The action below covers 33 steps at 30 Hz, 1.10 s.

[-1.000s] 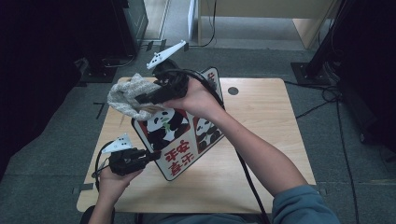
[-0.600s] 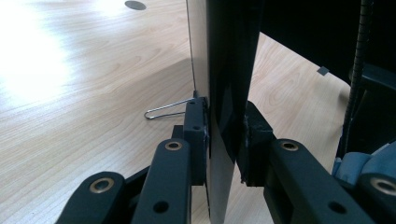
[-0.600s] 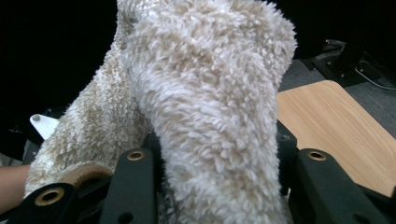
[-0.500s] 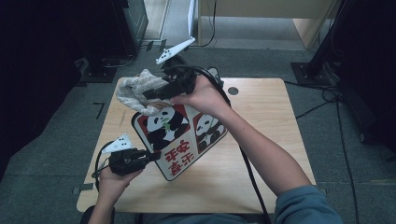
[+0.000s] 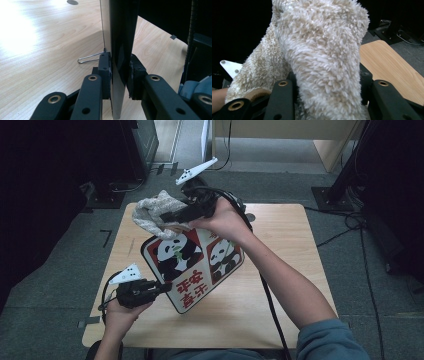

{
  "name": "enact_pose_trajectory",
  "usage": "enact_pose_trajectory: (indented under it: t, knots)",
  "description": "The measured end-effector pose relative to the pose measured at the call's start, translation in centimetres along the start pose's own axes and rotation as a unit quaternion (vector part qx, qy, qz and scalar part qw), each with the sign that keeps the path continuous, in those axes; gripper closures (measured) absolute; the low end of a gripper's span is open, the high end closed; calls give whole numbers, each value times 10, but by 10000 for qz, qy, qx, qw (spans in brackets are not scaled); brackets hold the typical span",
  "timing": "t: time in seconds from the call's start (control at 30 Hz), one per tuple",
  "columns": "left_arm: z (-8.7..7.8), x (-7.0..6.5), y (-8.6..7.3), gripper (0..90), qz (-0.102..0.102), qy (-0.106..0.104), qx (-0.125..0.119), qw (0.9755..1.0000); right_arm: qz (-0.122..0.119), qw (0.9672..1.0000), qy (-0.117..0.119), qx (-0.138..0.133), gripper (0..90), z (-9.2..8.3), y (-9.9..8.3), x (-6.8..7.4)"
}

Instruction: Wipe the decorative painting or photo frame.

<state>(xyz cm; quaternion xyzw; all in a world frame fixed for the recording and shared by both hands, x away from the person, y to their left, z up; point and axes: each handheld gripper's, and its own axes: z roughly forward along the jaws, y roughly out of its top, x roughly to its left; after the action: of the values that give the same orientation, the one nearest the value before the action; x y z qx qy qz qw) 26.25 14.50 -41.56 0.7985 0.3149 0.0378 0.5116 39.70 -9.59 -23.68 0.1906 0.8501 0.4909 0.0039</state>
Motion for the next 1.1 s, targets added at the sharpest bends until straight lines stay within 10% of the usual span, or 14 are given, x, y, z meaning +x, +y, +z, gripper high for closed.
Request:
enact_pose_trajectory:
  t: [1.1]
  knots:
    - [-1,1,-1,763,4,4,21,10000,361,9991,-154,-148,504,-22,-13,-30]
